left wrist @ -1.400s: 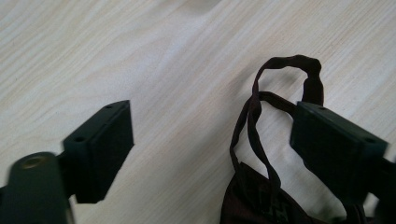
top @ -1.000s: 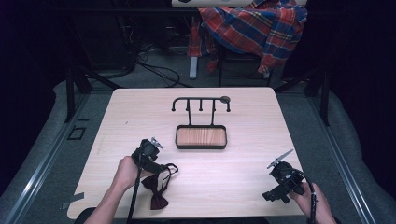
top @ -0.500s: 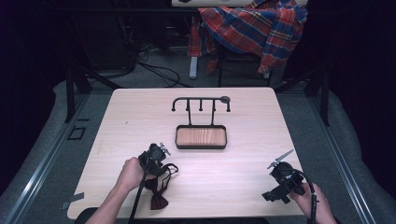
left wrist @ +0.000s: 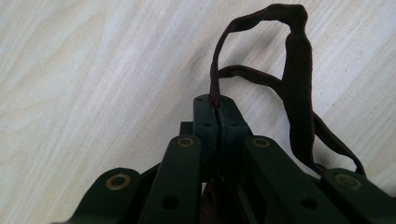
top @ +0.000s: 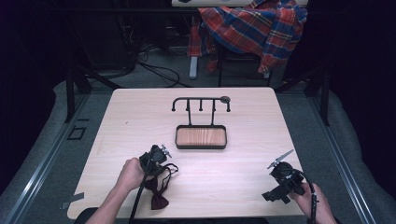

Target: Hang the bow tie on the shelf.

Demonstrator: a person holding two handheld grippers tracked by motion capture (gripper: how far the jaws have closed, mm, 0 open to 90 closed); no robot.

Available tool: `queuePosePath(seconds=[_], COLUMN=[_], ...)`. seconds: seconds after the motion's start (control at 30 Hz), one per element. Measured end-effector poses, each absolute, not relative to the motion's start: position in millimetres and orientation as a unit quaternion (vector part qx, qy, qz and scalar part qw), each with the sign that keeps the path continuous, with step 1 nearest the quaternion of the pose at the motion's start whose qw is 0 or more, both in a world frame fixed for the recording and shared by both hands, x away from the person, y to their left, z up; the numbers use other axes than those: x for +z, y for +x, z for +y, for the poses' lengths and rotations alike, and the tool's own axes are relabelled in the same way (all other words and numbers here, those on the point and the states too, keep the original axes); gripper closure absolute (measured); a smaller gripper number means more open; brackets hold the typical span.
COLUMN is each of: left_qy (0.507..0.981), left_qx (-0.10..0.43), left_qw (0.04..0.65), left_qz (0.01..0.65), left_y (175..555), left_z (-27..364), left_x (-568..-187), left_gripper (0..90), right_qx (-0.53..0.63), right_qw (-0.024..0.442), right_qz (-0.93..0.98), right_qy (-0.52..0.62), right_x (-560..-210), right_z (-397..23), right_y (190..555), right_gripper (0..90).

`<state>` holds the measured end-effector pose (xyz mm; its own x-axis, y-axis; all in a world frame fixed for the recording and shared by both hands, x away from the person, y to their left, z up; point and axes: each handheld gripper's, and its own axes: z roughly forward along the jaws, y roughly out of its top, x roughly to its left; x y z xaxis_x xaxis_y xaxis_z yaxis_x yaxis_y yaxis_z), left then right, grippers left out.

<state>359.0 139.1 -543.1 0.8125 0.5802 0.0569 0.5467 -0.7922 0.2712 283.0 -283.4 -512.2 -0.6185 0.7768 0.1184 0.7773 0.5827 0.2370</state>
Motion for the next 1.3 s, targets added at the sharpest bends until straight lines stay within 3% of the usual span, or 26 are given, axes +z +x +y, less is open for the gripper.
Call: queuePosePath(seconds=[1.3], left_qy=[0.901], left_qx=[0.144], left_qw=[0.228], left_qz=[0.340], left_y=[349], left_z=[162], left_x=[-487], left_gripper=[88.9], right_qx=[-0.142], right_qw=[-0.005], right_qz=[-0.886], right_qy=[-0.442], right_x=[-513], right_z=[-283], right_y=[282], right_gripper=[15.5])
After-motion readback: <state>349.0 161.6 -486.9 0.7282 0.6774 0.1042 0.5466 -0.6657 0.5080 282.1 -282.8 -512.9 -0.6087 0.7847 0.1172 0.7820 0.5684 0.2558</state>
